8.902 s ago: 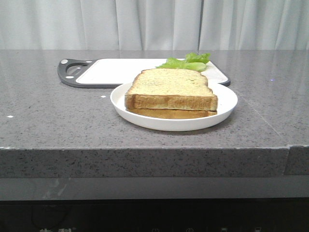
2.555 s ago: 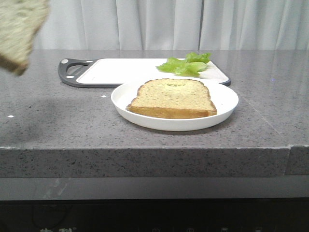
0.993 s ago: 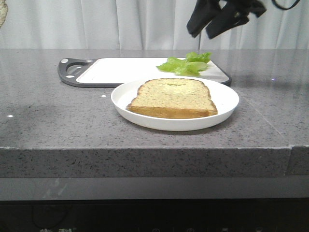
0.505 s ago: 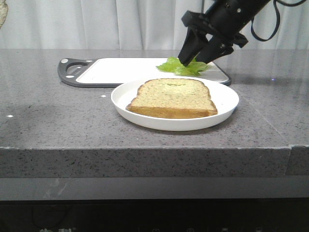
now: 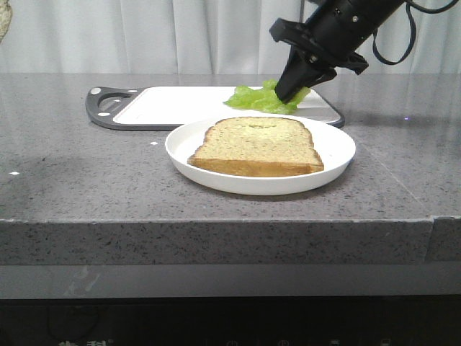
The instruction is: Left arm grabs bread, right arm adds lettuce
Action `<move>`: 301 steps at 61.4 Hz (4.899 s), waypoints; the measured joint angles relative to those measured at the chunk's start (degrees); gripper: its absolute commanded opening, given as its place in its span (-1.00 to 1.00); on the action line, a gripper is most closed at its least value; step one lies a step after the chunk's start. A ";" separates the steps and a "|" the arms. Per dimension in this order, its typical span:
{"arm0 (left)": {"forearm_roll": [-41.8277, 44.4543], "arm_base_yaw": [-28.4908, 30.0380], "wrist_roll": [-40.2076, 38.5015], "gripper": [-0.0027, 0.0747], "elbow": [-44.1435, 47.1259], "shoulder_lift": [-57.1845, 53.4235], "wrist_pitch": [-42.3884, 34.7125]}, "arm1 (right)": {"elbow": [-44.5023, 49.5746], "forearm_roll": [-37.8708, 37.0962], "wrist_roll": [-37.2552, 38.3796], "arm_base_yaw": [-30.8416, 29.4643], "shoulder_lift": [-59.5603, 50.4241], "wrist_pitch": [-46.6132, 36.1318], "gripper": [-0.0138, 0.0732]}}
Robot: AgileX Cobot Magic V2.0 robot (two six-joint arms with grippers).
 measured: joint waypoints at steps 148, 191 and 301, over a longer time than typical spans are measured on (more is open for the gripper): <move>-33.64 0.00 22.90 -0.98 -3.40 18.67 -10.92 | 47.96 10.90 -7.55 2.45 -54.14 0.77 0.32; -72.37 0.22 50.68 -0.98 -17.24 53.17 -8.03 | 48.07 -5.77 3.19 1.81 -62.89 6.19 0.32; 4.01 0.34 -2.94 -0.42 1.83 -2.52 1.29 | 48.56 -34.26 35.07 1.81 -85.57 13.63 -0.27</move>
